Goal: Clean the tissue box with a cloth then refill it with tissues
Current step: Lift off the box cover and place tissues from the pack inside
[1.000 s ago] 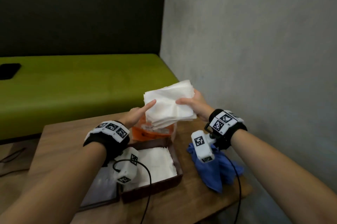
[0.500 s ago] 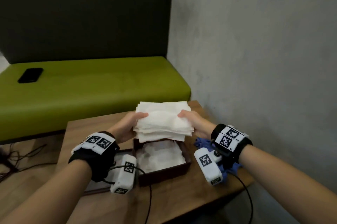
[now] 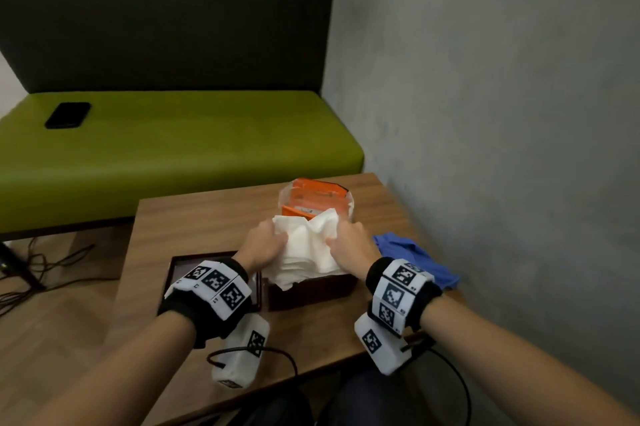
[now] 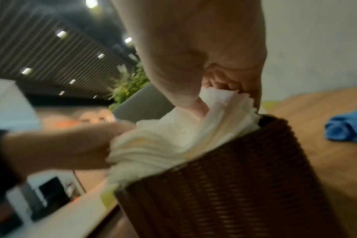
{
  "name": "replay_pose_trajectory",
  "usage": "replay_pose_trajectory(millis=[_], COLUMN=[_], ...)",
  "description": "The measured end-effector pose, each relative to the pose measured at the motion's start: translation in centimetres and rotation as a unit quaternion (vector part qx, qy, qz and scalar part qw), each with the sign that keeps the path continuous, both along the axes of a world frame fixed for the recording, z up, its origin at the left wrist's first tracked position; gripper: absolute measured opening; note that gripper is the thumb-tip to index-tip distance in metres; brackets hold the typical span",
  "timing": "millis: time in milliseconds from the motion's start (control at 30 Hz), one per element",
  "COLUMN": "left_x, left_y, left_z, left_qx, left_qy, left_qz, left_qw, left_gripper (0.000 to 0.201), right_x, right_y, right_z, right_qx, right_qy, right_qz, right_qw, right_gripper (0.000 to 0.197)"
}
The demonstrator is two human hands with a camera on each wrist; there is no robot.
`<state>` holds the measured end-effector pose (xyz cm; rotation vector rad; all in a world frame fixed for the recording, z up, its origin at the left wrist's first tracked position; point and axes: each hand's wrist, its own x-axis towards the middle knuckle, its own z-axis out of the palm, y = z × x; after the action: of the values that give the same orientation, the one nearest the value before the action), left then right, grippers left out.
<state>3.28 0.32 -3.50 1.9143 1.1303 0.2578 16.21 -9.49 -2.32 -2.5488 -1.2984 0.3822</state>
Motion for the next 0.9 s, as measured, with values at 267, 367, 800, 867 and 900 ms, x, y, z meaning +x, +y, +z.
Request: replay_pose_trajectory(millis=[267,367,800,867,900], left_x=[1.2,1.4,0.2,0.6,0.9], left_y=[-0.4,-0.6,-0.1,-0.4,-0.6], left_z=[-1.6,-1.8,-1.6,-1.7,-1.7], left_qx=[0.148,0.22,0.292,0.306,0.308], left_qy=[0.045,0.077,0.197,0.243,0.257], left_qz=[-0.098,-0.135,-0.317,-0.324,-0.324], left_qw=[0.983,0.963,0.881,0.862,0.857], left_gripper=[0.043,0.043,0.073,0.07,0.066], right_x=[-0.1,-0.4,0.2,0.8,1.1], right_y=[-0.3,0.0,-0.8,-0.4,-0.2], right_z=[-2.0,-1.7,-2.7,-3.0,-3.0], right_qx=[-0.081,-0.046,-0.15,-0.185,-0.197], right_qy=[-0.195,-0.21,-0.184,-0.16,-0.14], right_qz=[0.059,0.043,0.232,0.247,0.252], right_qw=[0.976,0.976,0.943,0.938,0.937], right_gripper=[0.021,0.037,0.064,0.064,0.063])
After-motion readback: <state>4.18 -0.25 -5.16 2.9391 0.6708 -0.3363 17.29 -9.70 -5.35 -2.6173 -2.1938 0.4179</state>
